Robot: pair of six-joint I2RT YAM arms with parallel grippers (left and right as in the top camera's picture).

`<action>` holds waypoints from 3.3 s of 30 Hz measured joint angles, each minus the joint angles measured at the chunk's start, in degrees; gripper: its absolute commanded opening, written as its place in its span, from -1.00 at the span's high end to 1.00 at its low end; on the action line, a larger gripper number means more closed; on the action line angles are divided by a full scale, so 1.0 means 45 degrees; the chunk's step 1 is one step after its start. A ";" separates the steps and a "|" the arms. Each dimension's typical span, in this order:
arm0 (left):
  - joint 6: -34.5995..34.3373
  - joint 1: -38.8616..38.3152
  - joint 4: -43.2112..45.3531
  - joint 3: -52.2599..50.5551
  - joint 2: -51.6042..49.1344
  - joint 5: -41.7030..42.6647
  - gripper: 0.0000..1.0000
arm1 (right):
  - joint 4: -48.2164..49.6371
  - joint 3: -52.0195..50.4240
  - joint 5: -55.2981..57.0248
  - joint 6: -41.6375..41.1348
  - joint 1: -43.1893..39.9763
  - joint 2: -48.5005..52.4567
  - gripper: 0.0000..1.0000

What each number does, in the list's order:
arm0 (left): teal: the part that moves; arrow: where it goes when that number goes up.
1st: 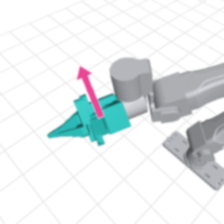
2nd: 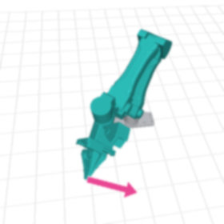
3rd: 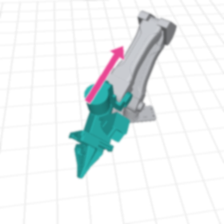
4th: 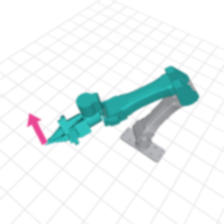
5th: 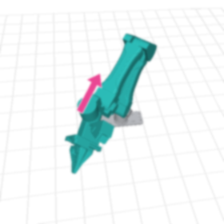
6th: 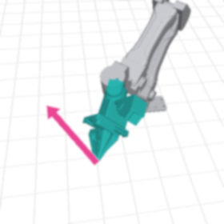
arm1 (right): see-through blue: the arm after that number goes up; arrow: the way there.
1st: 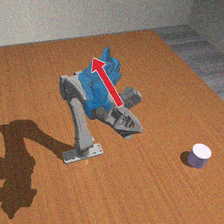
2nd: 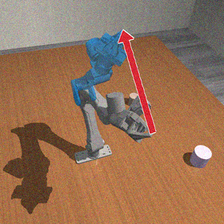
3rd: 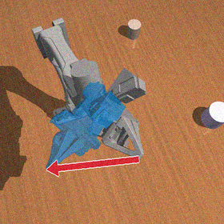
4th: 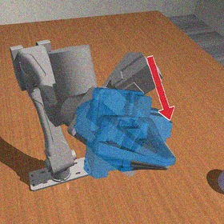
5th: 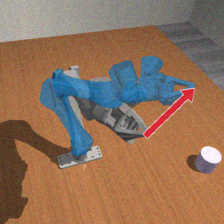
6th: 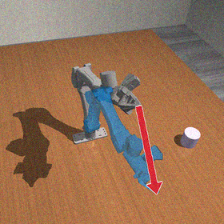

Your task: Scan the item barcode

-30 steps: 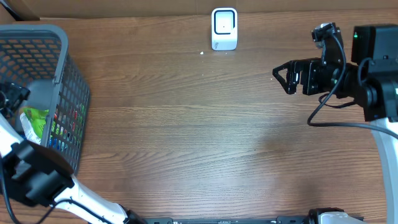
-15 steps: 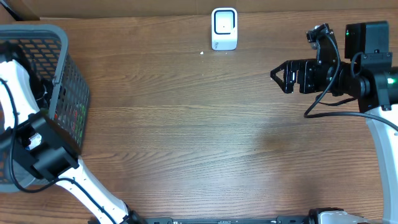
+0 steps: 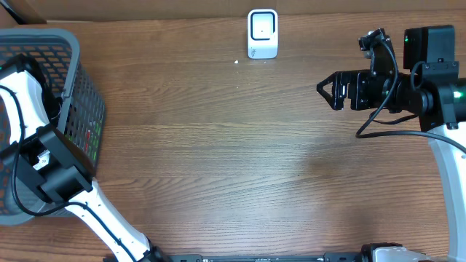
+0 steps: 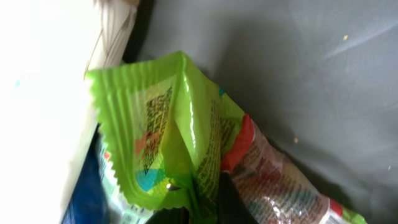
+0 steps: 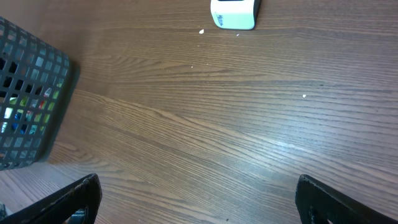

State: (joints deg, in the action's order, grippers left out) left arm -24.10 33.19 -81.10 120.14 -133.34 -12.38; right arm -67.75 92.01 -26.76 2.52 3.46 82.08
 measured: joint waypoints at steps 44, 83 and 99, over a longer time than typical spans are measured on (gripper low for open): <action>-0.3138 0.0000 0.2725 -0.1428 0.2793 0.1928 -0.68 | -0.0175 0.0000 0.0005 0.0005 0.0000 0.0000 -1.00; -0.1943 -0.0204 0.3356 -0.1073 0.8539 0.1904 0.92 | -0.0554 0.0000 0.0005 0.0005 0.0000 0.0000 -1.00; -0.2093 -0.0204 0.2535 -0.1496 0.5765 0.1622 -1.00 | -0.0709 0.0000 0.0000 0.0005 0.0000 0.0000 -1.00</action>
State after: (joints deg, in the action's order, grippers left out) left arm -33.52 32.27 -69.69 113.40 -107.39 -5.08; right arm -70.94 92.01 -26.76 2.55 3.46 82.08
